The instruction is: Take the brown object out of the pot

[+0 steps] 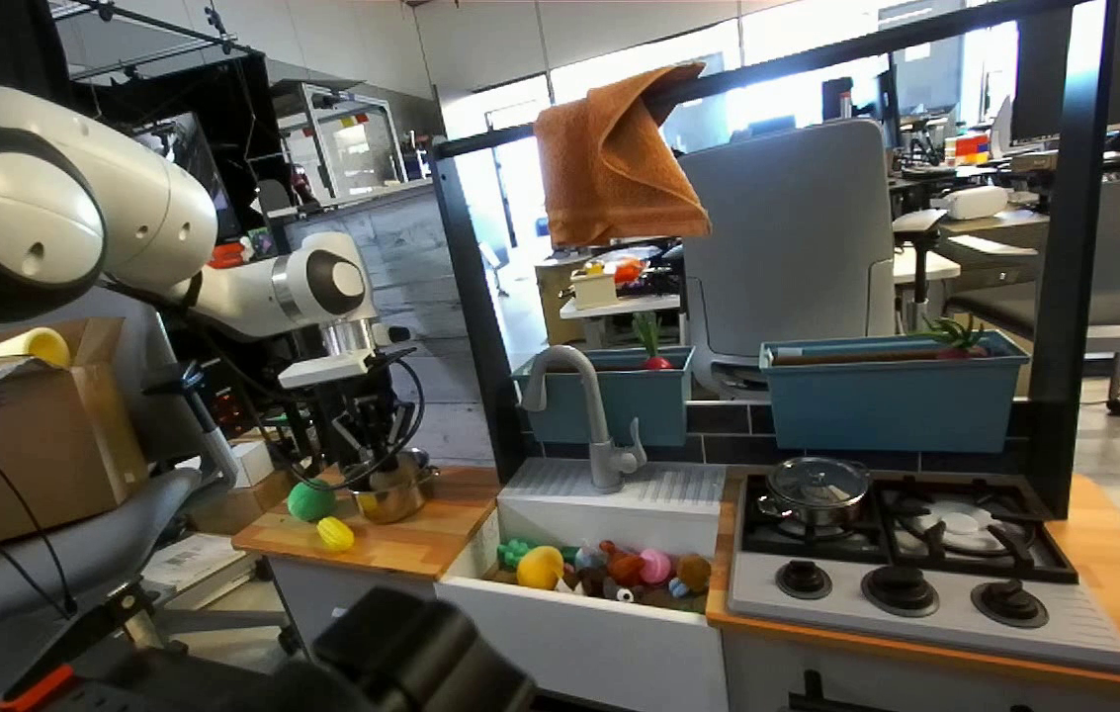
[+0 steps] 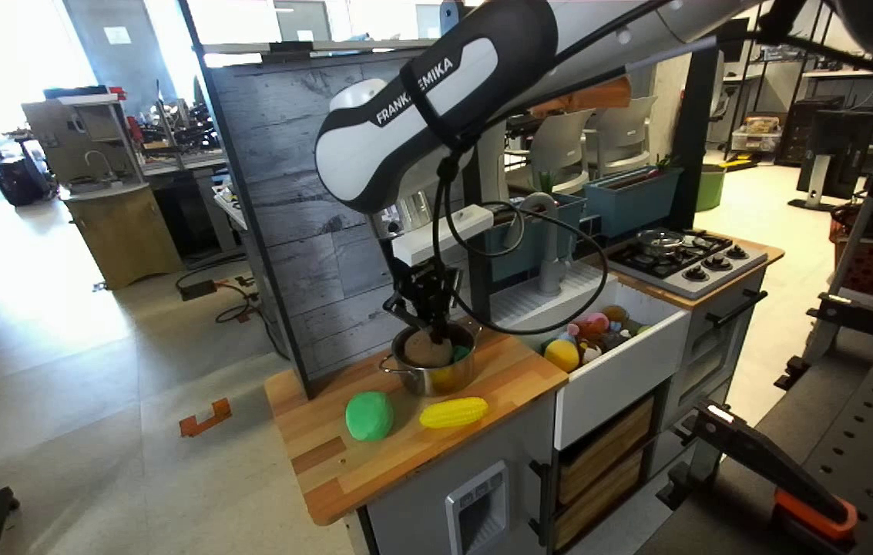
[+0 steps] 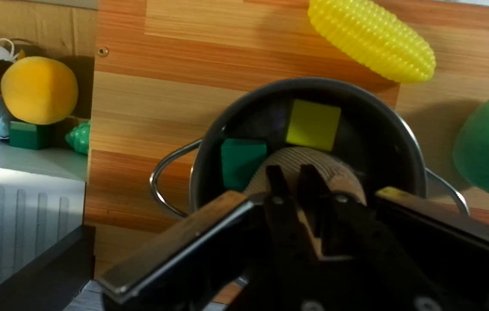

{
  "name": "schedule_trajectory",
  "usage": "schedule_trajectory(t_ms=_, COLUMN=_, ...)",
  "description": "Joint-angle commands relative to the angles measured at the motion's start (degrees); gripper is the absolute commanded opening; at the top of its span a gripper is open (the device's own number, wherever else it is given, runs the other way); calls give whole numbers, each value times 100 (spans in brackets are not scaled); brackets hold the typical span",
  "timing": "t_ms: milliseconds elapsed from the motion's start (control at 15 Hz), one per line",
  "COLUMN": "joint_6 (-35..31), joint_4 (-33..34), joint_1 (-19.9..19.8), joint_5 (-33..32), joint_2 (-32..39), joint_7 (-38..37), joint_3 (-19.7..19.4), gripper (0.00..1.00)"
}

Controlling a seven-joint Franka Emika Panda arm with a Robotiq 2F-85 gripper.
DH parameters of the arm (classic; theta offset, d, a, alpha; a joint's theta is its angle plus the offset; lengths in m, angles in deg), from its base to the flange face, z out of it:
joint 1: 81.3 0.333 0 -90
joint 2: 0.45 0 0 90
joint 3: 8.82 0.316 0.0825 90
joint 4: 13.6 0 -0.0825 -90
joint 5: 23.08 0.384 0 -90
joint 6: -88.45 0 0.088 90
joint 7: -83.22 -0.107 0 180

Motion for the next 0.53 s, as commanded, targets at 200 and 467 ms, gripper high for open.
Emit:
schedule_trajectory(t_ms=200, joint_6=130, joint_4=180, joint_1=1, joint_5=43, joint_2=81, joint_7=-44, joint_3=-17, gripper=0)
schedule_trajectory(t_ms=467, joint_6=322, joint_4=406, joint_1=0, joint_5=61, joint_2=83, joint_7=233, joint_3=57, gripper=0)
